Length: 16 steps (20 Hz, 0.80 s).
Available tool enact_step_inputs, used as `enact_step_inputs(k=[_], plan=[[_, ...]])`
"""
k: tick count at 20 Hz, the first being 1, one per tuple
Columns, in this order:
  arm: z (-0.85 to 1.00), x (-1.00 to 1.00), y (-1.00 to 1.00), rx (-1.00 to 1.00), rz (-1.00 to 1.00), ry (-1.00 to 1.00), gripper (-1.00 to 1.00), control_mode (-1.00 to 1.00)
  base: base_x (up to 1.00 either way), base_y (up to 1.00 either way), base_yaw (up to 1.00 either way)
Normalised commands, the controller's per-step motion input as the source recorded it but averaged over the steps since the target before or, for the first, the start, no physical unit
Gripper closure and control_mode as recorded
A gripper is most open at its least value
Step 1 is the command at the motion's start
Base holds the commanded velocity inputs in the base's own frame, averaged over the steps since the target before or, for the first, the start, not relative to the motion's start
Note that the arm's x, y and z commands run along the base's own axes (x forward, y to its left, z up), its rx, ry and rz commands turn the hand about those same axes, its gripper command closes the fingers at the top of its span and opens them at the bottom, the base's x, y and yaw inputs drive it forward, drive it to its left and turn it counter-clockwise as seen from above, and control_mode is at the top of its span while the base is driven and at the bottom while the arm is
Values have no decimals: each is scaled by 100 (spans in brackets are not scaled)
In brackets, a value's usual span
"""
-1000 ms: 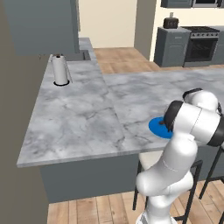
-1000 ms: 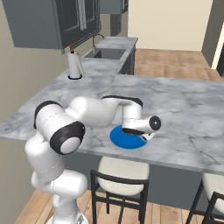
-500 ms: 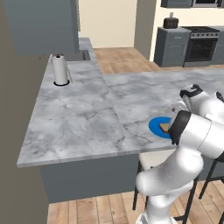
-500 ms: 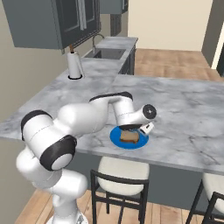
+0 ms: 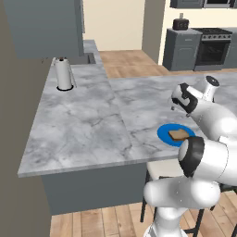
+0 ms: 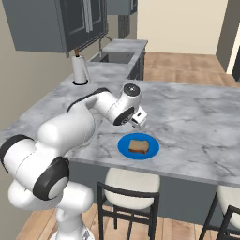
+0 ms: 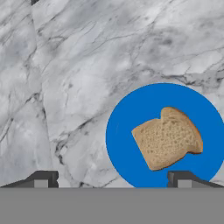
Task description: Start the toaster. Once the lever pops up, take the bread to the plate on the dining counter.
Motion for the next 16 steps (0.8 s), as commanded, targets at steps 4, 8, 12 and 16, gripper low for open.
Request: enact_step_inputs(k=[4,8,12,16], plan=[[68,-24,69,-13,0,20,-100,-100,0,0,0],[44,-53,61,-13,0,17,-100,-100,0,0,0],[25,-89,22,-9,0,12,-100,-100,0,0,0],[11,-79,16,-4,3,13,-100,-100,0,0,0]])
